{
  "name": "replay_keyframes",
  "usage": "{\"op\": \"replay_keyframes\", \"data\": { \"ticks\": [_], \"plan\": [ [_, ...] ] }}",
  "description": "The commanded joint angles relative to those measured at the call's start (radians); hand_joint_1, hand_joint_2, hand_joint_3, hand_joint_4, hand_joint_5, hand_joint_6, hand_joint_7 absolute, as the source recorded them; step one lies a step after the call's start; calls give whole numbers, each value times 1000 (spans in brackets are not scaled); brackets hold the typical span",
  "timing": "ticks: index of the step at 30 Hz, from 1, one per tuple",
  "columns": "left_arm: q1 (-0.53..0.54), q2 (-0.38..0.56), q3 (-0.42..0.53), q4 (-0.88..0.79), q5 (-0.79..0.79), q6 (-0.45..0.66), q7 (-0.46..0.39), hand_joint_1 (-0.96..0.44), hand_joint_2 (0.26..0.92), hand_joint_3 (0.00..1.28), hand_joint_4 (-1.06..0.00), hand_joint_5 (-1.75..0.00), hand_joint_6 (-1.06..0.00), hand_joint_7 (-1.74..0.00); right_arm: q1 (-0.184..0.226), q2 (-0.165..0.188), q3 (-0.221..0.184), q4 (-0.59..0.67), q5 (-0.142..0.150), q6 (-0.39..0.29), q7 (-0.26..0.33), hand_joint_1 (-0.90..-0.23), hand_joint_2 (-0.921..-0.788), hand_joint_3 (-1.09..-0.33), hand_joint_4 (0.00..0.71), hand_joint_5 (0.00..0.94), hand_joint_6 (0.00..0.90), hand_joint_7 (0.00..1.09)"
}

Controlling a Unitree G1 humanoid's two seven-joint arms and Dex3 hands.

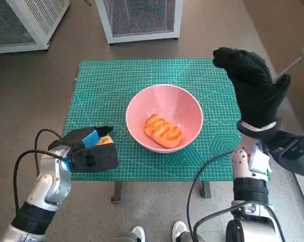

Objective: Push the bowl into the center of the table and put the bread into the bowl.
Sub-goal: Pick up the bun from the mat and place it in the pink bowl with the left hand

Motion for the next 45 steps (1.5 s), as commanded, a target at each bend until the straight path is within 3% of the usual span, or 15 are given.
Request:
{"op": "replay_keyframes", "data": {
  "ticks": [1, 4, 8, 20, 31, 35, 45],
  "plan": [
    [15, 20, 38, -53, -9, -54, 53, 12, 912, 75, -710, -996, -592, -1093, 21, -3, 1, 18, -12, -2, -7, -579, -921, -600, 232, 1, 7, 562],
    [29, 23, 79, -116, -29, -74, 73, 6, 918, 60, -726, -1067, -604, -1163, 19, -6, 1, 20, -11, 0, -6, -580, -921, -601, 232, 1, 6, 562],
    [37, 23, 142, -203, -62, -113, 109, 4, 914, 30, -772, -1069, -655, -1126, 15, -7, 1, 26, -11, 0, -4, -582, -921, -602, 232, 1, 6, 562],
    [-28, -23, 235, -331, -93, -207, 231, 3, 899, 4, -859, -985, -696, -1085, 4, -11, 0, 42, -3, 9, 7, -583, -921, -602, 232, 0, 5, 564],
    [-89, -66, 204, -319, -51, -246, 285, 2, 898, 3, -867, -976, -699, -1083, 4, -10, 3, 40, 0, 13, 8, -587, -921, -603, 231, 0, 3, 567],
    [-262, -161, 97, -230, -32, -324, 323, 2, 905, 6, -827, -1031, -698, -1072, 2, -9, 1, 46, 8, 20, 15, -588, -921, -601, 231, 0, 2, 568],
    [-398, -239, 0, 59, -26, -486, 405, 1, 920, 46, -759, -1082, -610, -1184, 13, -9, 3, 32, 3, 19, 10, -593, -921, -597, 232, 0, 1, 572]
  ]
}}
